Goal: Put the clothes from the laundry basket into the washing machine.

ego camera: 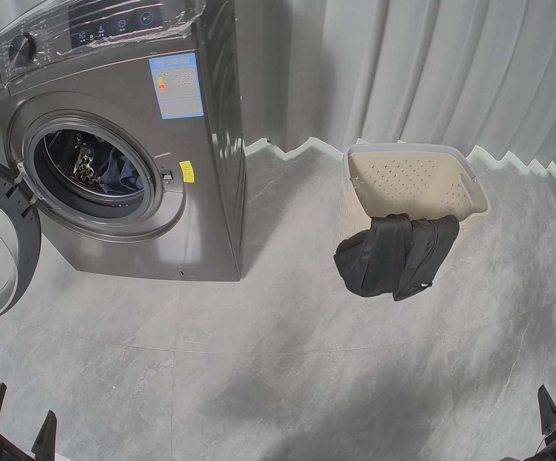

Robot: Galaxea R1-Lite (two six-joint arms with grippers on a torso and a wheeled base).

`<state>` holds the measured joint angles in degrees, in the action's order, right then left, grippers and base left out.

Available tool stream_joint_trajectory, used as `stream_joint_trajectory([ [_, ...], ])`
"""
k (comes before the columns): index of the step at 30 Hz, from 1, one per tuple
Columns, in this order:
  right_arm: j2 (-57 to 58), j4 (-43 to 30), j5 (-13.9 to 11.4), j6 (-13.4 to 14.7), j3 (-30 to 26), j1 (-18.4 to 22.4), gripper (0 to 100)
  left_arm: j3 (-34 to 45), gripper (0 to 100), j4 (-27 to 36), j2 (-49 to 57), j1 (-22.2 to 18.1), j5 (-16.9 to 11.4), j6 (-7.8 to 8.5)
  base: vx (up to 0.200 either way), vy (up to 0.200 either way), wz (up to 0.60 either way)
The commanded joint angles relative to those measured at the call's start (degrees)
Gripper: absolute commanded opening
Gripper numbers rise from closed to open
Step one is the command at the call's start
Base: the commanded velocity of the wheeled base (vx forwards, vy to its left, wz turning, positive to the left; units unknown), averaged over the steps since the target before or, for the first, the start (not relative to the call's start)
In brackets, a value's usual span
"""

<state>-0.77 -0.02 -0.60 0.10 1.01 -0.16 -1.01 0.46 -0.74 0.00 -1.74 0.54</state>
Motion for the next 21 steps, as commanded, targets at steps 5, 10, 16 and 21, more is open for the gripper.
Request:
stream_joint_trajectory([
  [5, 0.8, -0.1, 0.0, 0.0, -1.0, 0.0, 100, 0.8, 100, 0.0, 0.7, 0.0, 0.0, -0.1, 0.0, -0.2, 0.0],
  [10, 0.8, -0.1, 0.0, 0.0, -1.0, 0.0, 100, 0.8, 100, 0.0, 0.7, 0.1, 0.0, -0.18, 0.0, -0.04, 0.0],
  [16, 0.8, -0.1, 0.0, 0.0, -1.0, 0.0, 100, 0.8, 100, 0.0, 0.7, 0.0, 0.0, -0.18, 0.0, 0.0, 0.0],
  [21, 0.8, -0.1, 0.0, 0.0, -1.0, 0.0, 100, 0.8, 100, 0.0, 0.7, 0.0, 0.0, -0.18, 0.0, -0.12, 0.0],
])
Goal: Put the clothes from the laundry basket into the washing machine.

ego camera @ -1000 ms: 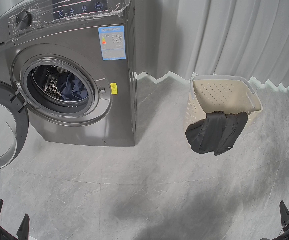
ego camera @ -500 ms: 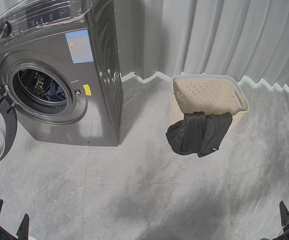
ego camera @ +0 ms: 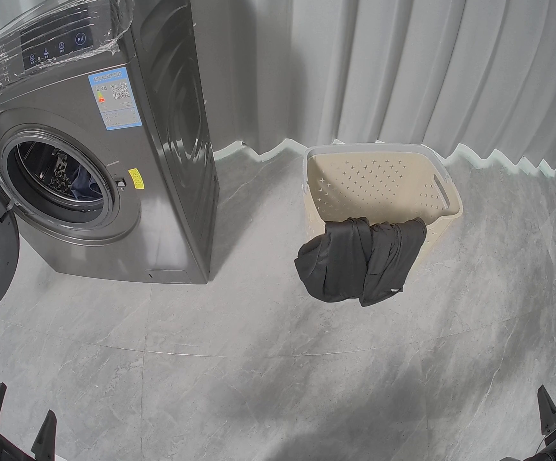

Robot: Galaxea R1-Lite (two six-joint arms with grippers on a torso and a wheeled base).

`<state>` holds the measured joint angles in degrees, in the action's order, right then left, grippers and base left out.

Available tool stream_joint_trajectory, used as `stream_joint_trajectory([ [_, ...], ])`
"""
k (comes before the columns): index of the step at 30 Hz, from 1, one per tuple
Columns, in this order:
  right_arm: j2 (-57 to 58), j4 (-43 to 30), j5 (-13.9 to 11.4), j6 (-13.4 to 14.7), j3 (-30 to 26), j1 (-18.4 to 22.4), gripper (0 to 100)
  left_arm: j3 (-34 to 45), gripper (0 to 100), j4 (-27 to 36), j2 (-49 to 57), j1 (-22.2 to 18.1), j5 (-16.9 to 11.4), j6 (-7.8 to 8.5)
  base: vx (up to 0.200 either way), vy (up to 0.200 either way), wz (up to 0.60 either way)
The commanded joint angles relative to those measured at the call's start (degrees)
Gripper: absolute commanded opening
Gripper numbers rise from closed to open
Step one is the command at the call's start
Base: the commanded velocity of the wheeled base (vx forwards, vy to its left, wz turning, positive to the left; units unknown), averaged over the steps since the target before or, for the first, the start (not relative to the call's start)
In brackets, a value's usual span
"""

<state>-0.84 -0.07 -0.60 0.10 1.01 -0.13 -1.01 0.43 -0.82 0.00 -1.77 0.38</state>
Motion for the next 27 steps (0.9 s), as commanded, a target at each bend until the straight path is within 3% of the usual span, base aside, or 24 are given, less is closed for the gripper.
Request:
stream_joint_trajectory([
  [1, 0.8, 0.0, 0.0, 0.0, -1.0, 0.0, 100, 0.8, 100, 0.0, 0.8, 0.0, 0.0, -0.03, 0.0, -0.2, 0.0],
  [6, 0.8, 0.1, 0.0, 0.0, -1.0, 0.0, 100, 0.8, 100, 0.0, 0.8, 0.0, 0.0, 0.06, 0.0, -0.2, 0.0],
  [15, 0.8, 0.0, 0.0, 0.0, -1.0, 0.0, 100, 0.8, 100, 0.0, 0.8, 0.0, 0.0, 0.06, 0.0, 0.0, 0.0],
  [24, 0.8, 0.0, 0.0, 0.0, -1.0, 0.0, 100, 0.8, 100, 0.0, 0.8, 0.0, 0.0, 0.06, 0.2, 0.0, 0.0],
  [27, 0.8, 0.0, 0.0, 0.0, -1.0, 0.0, 100, 0.8, 100, 0.0, 0.8, 0.0, 0.0, 0.06, 0.0, 0.0, 0.0],
])
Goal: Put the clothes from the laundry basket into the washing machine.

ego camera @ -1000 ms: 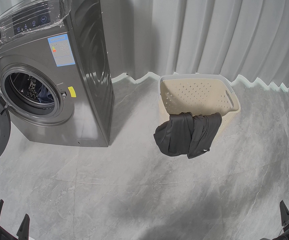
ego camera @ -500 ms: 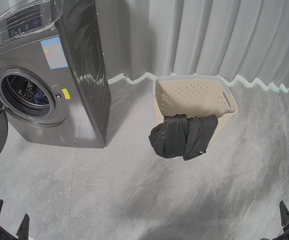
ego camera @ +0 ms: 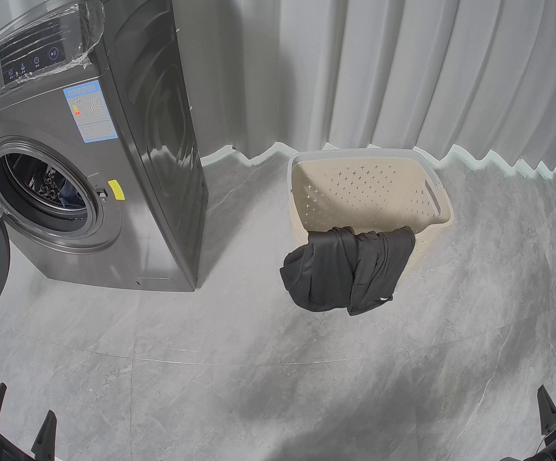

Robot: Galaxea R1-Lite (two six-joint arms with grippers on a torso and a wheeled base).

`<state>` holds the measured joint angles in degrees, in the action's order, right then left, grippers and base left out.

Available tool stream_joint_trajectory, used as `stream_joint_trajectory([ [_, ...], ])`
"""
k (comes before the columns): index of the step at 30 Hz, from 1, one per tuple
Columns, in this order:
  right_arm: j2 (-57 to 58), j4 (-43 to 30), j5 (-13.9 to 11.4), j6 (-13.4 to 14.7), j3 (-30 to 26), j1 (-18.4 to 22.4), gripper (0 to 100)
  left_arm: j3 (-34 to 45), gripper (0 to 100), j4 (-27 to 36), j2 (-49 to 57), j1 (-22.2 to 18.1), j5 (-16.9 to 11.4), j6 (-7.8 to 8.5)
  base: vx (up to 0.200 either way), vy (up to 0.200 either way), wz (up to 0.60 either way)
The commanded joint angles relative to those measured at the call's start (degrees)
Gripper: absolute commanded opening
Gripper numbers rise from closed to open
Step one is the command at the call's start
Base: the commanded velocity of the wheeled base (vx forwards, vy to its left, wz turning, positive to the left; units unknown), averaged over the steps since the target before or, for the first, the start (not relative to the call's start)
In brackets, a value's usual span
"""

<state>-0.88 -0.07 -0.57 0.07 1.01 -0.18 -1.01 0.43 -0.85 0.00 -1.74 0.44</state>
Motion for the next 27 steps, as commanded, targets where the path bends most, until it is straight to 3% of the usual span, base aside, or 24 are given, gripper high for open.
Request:
stream_joint_trajectory([
  [1, 0.9, 0.0, 0.0, 0.0, -1.0, 0.0, 100, 0.8, 100, 0.0, 0.9, 0.0, 0.0, 0.0, 0.0, 0.0, 0.0],
  [9, 0.9, 0.0, 0.0, 0.0, -1.0, 0.0, 100, 0.8, 100, -0.1, 0.9, 0.0, 0.0, -0.18, 0.0, 0.0, 0.0],
  [27, 0.9, 0.0, 0.0, 0.0, -1.0, 0.0, 100, 0.8, 100, 0.0, 0.9, 0.0, 0.0, 0.0, 0.0, -0.2, 0.0],
])
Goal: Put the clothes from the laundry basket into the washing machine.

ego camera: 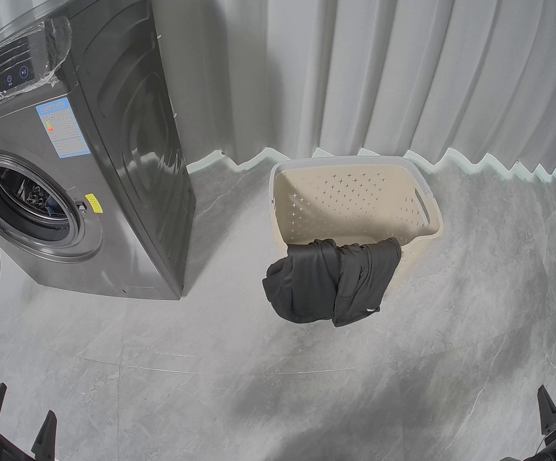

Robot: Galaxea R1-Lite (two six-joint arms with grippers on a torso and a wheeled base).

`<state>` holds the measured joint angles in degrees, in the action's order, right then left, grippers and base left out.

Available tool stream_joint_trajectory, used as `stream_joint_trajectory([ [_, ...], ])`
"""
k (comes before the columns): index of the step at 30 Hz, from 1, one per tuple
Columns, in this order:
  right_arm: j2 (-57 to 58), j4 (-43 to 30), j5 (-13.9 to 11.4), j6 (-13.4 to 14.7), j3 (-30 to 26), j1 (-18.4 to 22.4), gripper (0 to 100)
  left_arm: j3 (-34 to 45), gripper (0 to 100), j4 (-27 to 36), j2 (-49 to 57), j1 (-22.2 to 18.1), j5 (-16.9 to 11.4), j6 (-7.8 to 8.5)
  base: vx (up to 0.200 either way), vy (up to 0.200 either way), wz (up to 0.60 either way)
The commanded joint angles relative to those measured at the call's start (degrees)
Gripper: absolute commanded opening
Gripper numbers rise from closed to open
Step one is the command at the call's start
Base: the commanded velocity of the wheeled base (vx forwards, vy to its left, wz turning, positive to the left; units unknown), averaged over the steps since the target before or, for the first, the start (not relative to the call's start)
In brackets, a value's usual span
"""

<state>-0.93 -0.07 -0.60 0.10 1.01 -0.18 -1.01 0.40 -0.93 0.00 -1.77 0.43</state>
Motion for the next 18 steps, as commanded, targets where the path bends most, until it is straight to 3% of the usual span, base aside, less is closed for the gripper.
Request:
stream_joint_trajectory([
  [1, 0.9, 0.0, 0.0, 0.0, -1.0, 0.0, 100, 0.8, 100, 0.0, 0.9, 0.1, 0.0, 0.01, 0.0, 0.0, 0.0],
  [12, 0.9, 0.0, 0.0, 0.0, -1.0, 0.0, 100, 0.8, 100, 0.0, 0.9, 0.1, 0.0, 0.19, 0.0, 0.0, 0.0],
  [18, 0.9, 0.0, 0.0, 0.0, -1.0, 0.0, 100, 0.9, 100, 0.0, 0.9, 0.1, 0.0, 0.19, 0.2, 0.0, 0.0],
])
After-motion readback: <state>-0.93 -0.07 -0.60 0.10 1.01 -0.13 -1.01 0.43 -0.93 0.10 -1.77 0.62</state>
